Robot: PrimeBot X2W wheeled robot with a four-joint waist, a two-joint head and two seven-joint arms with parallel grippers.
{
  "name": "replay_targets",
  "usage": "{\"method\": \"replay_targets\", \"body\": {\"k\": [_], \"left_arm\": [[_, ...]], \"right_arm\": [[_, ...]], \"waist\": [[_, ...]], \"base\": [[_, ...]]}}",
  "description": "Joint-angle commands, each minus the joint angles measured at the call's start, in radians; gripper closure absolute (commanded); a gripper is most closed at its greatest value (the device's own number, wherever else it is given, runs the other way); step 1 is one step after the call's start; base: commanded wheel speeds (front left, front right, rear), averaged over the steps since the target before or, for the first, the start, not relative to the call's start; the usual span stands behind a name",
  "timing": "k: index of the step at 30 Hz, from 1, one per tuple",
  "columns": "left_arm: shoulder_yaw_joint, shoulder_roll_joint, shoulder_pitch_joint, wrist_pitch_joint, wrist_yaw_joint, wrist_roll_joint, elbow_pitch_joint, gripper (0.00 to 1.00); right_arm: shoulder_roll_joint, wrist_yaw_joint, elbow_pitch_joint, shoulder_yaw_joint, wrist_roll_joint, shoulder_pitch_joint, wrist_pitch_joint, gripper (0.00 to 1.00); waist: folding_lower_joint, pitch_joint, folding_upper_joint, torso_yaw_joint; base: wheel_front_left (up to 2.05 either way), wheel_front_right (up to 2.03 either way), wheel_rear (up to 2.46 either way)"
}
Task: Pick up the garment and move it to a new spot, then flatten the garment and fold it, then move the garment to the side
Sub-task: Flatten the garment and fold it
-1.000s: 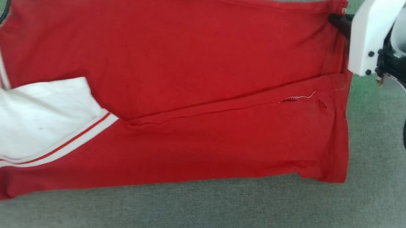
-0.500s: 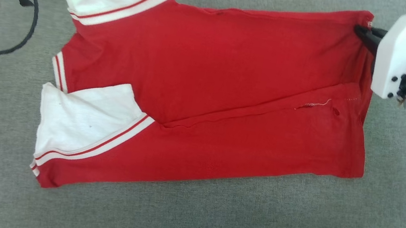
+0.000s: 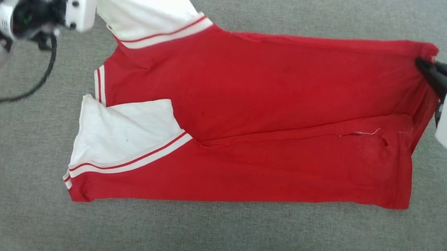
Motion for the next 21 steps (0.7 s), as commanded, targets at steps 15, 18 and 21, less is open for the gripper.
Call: {"method": "replay_targets", "body": {"k": [15, 18, 21], "left_arm": [[-0.001, 0.313, 0.338, 0.125, 0.433, -0.088, -0.766, 1.0], [-0.013, 0.342, 0.404, 0.123, 0.488, -0.101, -0.846, 1.0], [-0.022, 0.344, 0.457, 0.106, 0.51, -0.121, -0.877, 1.0]], "right_arm": [[-0.048, -0.001, -0.23, -0.093, 0.053, 0.265, 0.082, 1.0], [-0.035, -0.001, -0.242, -0.12, 0.062, 0.319, 0.101, 1.0], [-0.021, -0.001, -0.237, -0.135, 0.053, 0.359, 0.11, 1.0]], "waist": [[0.0, -0.017, 0.0, 0.028], [0.0, -0.013, 0.0, 0.028], [0.0, -0.008, 0.0, 0.03]], "base": [[0.0, 0.0, 0.0], [0.0, 0.0, 0.0], [0.0, 0.0, 0.0]]}}
